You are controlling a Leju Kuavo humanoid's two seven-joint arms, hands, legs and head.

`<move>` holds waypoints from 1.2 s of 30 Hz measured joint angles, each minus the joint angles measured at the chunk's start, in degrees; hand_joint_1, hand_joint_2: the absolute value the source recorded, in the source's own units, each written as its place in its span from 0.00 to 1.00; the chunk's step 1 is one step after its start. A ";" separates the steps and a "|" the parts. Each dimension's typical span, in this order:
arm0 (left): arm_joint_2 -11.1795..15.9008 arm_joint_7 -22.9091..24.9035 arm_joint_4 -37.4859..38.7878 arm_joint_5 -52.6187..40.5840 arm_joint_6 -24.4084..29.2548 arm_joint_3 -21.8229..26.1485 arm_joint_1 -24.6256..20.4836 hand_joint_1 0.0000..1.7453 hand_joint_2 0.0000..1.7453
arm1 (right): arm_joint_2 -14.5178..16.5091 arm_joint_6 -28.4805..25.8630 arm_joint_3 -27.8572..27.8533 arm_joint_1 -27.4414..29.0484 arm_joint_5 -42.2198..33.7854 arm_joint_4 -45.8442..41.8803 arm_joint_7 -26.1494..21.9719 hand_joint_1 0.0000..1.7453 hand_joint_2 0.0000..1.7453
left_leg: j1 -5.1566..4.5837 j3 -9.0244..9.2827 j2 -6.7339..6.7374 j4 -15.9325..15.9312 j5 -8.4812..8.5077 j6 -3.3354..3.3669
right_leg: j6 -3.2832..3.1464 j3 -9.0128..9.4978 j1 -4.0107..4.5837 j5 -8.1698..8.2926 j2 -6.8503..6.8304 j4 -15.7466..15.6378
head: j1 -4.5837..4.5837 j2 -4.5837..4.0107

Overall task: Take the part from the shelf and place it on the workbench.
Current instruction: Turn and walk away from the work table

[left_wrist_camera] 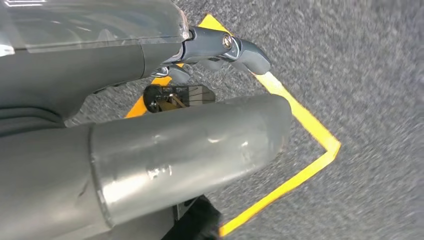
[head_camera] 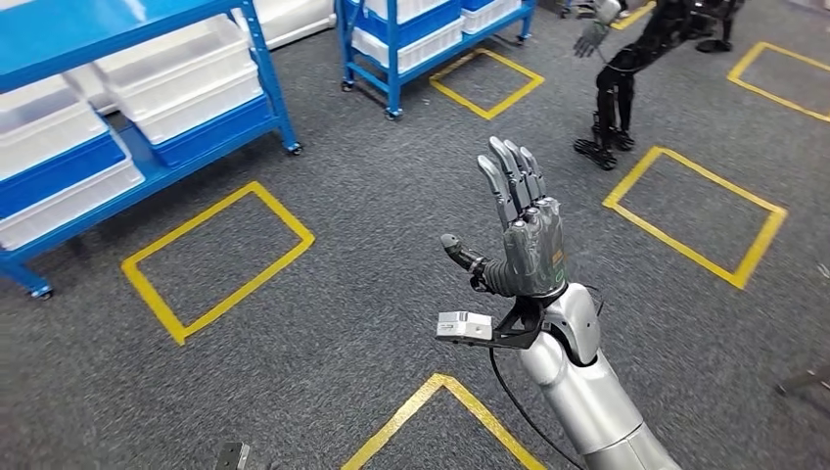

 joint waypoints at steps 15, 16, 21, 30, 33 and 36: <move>0.35 -0.75 0.01 -0.13 0.74 0.04 0.64 0.00 0.50 | 0.34 -0.41 0.00 0.77 -0.56 0.48 -0.11 0.00 1.00 | 1.10 -1.82 7.68 4.21 -1.54 -3.35 | -0.96 2.73 0.18 0.15 -8.22 -4.02 | -0.11 0.00; 0.39 -0.91 0.01 -0.17 0.84 0.04 0.60 0.00 0.75 | 0.34 -0.51 0.00 0.86 -0.66 0.53 -0.17 0.00 1.00 | 0.93 -0.43 8.48 1.53 -0.84 -3.08 | -0.67 2.76 0.29 -0.09 -8.69 -3.81 | -0.07 0.00; 0.93 -1.83 -0.01 -0.14 1.61 0.07 1.17 0.00 1.00 | 0.46 -0.87 0.00 1.57 -2.34 1.22 -1.08 0.00 1.00 | 0.68 1.32 7.31 -2.03 0.17 -1.14 | 0.70 3.74 0.24 -0.51 -8.60 -4.50 | 0.04 0.00; 1.30 -4.00 0.00 -0.50 1.40 0.09 1.96 0.00 1.00 | 0.51 2.54 -2.06 7.30 -17.77 4.26 -6.46 0.00 1.00 | 0.38 3.50 4.49 -4.99 1.25 -0.10 | -0.03 1.89 0.30 1.51 -3.14 -3.16 | 0.04 0.00; 1.38 -4.77 0.00 -1.11 1.24 0.04 2.13 0.00 1.00 | 0.77 4.18 -4.07 9.03 -21.64 4.50 -7.85 0.00 1.00 | 0.15 3.40 4.11 -4.88 1.05 -0.54 | -0.38 4.11 0.66 3.06 -3.11 -8.57 | 0.05 0.00; 1.69 -5.23 -0.01 -2.15 1.43 -0.21 2.30 0.00 0.25 | 1.41 3.71 -5.53 11.08 -22.62 4.58 -9.16 0.00 0.50 | 0.18 3.54 4.16 -4.98 0.95 -0.70 | 0.04 4.19 0.66 3.13 -3.01 -8.70 | 0.05 0.00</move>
